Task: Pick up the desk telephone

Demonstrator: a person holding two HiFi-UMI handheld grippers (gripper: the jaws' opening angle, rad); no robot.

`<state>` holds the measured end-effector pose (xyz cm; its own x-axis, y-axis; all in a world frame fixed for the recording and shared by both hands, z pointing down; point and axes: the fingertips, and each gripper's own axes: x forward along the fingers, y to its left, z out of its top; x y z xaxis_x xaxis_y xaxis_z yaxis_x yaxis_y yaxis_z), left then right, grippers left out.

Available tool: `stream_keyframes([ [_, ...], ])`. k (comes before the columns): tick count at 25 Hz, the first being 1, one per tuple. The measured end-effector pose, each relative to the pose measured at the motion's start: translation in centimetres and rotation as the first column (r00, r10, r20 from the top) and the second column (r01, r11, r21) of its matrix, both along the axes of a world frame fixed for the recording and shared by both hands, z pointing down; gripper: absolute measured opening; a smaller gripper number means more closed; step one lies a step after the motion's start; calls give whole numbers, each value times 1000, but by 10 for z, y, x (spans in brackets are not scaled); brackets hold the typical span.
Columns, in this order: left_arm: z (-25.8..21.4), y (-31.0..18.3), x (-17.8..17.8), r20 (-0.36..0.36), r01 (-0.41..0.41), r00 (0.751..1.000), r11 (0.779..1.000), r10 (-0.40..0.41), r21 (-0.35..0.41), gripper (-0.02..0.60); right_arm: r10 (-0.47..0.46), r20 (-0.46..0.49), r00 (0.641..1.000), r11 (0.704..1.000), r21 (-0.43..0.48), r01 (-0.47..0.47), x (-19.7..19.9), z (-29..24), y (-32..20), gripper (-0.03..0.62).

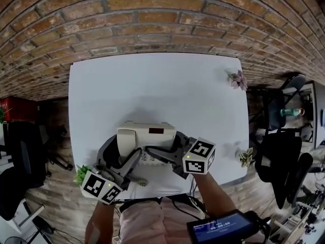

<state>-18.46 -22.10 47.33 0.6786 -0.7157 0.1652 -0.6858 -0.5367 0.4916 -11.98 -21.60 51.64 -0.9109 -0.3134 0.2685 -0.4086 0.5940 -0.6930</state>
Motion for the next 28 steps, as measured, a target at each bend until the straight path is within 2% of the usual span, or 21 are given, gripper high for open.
stream_keyframes([
  [1,1,0,0,-4,0,1000,1000,0,-4,328,-1,13,1000,1000,5,1,-1,-1,3,269],
  [4,2,2,2,10,-51,999,998,51,-24,343,5,54,999,1000,20,-6,0,-4,2,257],
  [5,3,4,4,10,-83,996,996,83,-44,403,11,69,998,1000,15,-12,1,-4,1,253],
  [6,5,7,5,-3,-114,993,991,114,-71,417,21,86,996,1000,6,-22,3,-4,0,245],
  [8,12,13,5,-79,-160,986,976,149,-146,440,40,111,993,999,-13,-39,5,-4,-4,235],
  [11,27,16,5,-229,-187,965,949,129,-252,440,26,125,992,1000,-13,-24,6,-4,-5,233],
  [13,33,13,5,-259,-194,958,942,122,-273,439,5,130,991,1000,-3,-4,5,-6,-3,233],
  [15,35,8,8,-241,-198,961,946,136,-257,437,-7,131,991,1000,4,7,3,-7,-4,233],
  [17,37,5,9,-215,-182,968,952,130,-245,394,-2,116,993,1000,-11,3,4,-5,-4,233],
  [22,39,3,13,-163,-145,981,959,107,-243,377,60,-14,998,986,-152,-62,11,14,-2,274],
  [24,39,5,16,-150,-148,982,958,114,-245,374,83,-23,996,979,-185,-86,14,17,1,281],
  [28,36,8,16,-134,-134,986,958,103,-254,368,61,-23,998,985,-160,-64,13,12,2,272],
])
